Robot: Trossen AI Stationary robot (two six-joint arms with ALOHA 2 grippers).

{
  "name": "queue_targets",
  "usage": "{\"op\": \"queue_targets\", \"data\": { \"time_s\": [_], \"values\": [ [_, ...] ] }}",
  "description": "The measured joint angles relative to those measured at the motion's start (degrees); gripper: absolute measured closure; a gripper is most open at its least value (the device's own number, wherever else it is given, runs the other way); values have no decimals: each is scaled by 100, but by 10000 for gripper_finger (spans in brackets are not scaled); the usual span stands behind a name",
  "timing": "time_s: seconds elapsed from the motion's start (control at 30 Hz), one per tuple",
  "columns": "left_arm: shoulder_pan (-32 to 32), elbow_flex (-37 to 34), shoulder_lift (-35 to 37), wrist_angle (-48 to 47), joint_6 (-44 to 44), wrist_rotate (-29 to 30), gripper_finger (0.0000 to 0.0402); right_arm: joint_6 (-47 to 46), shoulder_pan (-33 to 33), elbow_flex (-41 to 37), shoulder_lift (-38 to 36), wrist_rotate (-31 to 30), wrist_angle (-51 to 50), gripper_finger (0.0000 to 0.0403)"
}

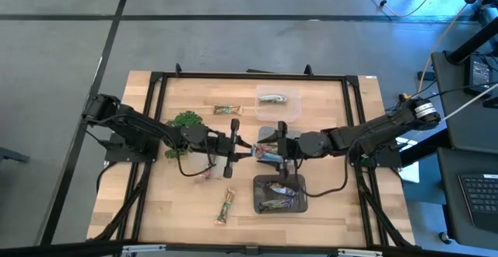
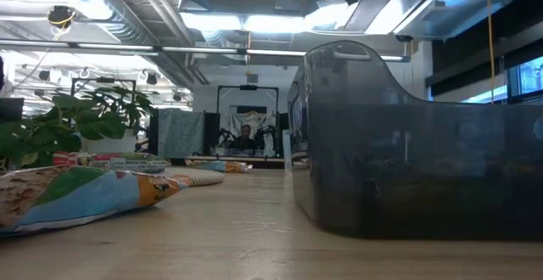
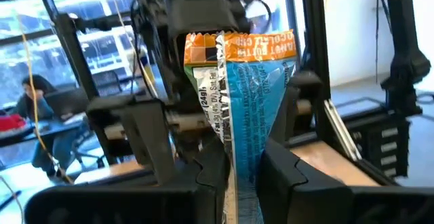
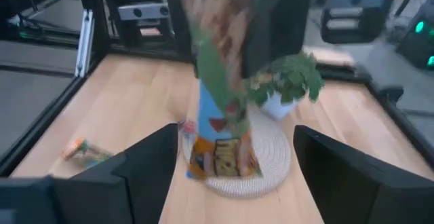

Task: Pick and place Granola Bars by type
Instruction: Put the yellow granola bar into the transparent bin

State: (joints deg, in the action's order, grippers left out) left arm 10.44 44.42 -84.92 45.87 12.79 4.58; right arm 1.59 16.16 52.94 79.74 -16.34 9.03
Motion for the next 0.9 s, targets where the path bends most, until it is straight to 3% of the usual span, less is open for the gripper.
{"op": "queue_targets", "data": {
  "time_s": [0.2,0.73,0.9],
  "values": [
    [0,1,-25,-38,40,11,348,62,-4,0,111,0,199,130],
    [-3,1,-22,-61,0,59,340,205,-2,1,112,9,206,315],
    [0,1,-22,-66,0,55,315,207,-3,-1,112,9,198,344]
  ]
}}
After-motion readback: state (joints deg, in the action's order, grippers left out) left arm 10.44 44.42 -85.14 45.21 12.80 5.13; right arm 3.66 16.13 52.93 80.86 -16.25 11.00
